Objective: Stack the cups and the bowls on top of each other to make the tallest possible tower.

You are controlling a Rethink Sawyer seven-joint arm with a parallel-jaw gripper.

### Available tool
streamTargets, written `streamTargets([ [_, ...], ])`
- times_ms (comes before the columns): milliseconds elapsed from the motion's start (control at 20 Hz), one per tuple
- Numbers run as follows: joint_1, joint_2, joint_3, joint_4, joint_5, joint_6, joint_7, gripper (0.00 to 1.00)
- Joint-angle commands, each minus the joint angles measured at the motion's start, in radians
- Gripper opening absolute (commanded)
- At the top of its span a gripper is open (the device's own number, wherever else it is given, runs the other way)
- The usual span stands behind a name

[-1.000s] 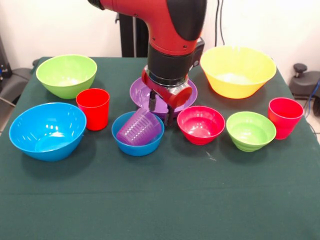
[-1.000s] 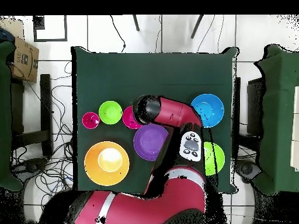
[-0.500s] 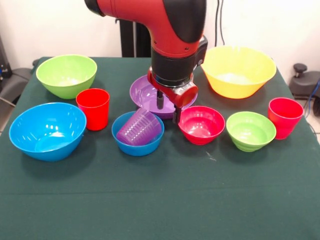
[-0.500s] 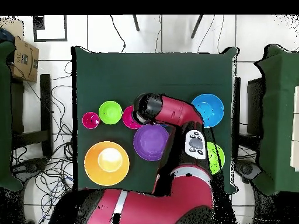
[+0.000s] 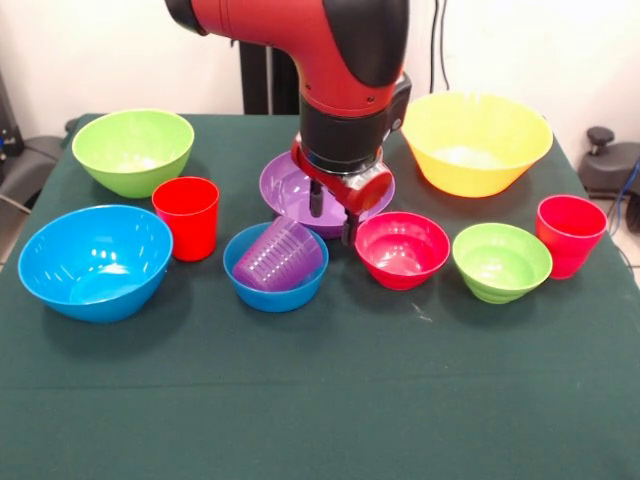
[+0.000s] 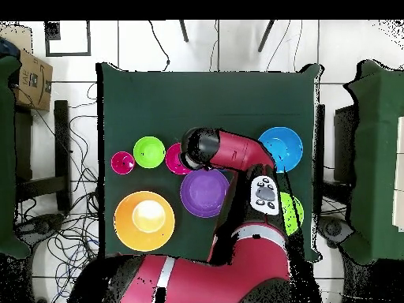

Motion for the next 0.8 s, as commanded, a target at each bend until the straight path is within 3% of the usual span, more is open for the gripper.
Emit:
streamTargets([
  [50, 0.024, 0.060, 0.079, 0.018, -0.102, -0.051, -0.059, 1.00],
  [350, 0.021, 0.070, 0.080, 0.022, -0.116, -0.094, -0.035, 1.00],
  [800, 0.005, 0.130, 0.076, 0.009, -0.143, -0.249, 0.000, 1.00],
])
